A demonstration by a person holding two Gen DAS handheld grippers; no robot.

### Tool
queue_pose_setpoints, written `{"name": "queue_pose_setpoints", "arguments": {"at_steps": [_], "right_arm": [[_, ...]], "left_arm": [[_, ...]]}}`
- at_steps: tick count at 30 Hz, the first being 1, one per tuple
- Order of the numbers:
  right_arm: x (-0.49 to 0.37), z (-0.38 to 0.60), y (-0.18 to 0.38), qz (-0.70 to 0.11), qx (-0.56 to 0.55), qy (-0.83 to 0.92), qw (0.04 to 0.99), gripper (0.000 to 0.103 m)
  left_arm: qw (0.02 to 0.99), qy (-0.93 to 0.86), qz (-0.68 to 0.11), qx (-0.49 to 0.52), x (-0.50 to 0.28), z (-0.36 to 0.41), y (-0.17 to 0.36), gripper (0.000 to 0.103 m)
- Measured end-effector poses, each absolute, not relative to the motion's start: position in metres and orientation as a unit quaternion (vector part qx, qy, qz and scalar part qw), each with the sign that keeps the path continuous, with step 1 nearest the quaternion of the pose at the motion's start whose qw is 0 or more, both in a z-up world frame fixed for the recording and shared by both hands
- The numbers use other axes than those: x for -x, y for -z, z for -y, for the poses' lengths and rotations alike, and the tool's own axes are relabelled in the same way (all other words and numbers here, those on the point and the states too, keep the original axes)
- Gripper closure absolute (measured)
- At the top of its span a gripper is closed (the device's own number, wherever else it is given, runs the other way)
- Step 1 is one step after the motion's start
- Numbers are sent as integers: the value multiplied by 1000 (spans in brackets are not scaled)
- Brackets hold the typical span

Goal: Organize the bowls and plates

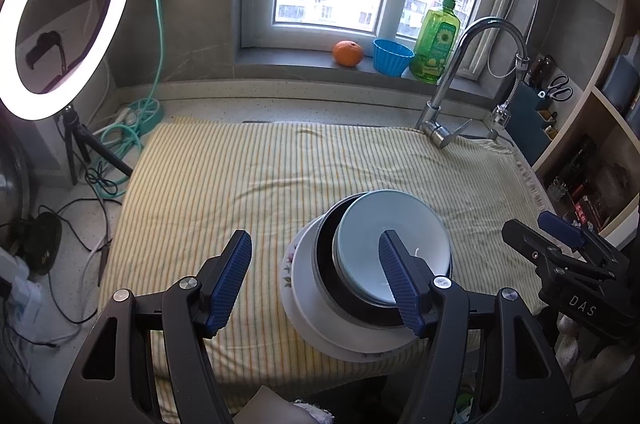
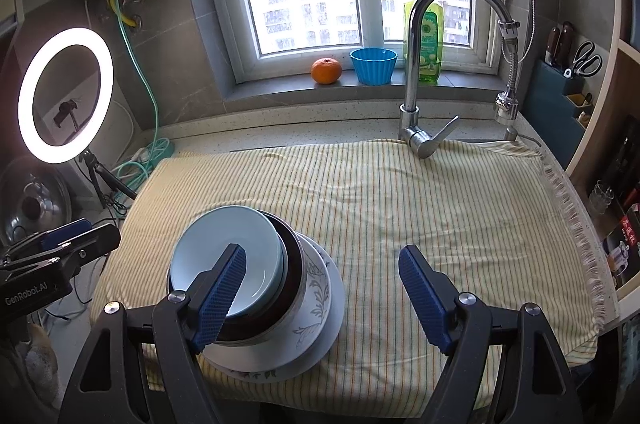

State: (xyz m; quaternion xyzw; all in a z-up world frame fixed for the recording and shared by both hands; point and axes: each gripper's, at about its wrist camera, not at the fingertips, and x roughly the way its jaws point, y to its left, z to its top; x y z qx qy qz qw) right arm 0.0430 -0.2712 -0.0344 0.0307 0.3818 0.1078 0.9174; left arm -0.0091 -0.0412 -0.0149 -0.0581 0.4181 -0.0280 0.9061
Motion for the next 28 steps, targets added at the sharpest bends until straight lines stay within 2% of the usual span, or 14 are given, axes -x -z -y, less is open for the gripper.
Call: {"name": "queue_pose_setpoints", "arguments": {"at_steps": [28], "right_arm": [[-52, 272, 41, -392, -30, -108, 913, 27]], "left_arm": [[905, 27, -421, 56, 2, 43, 17, 37]]}}
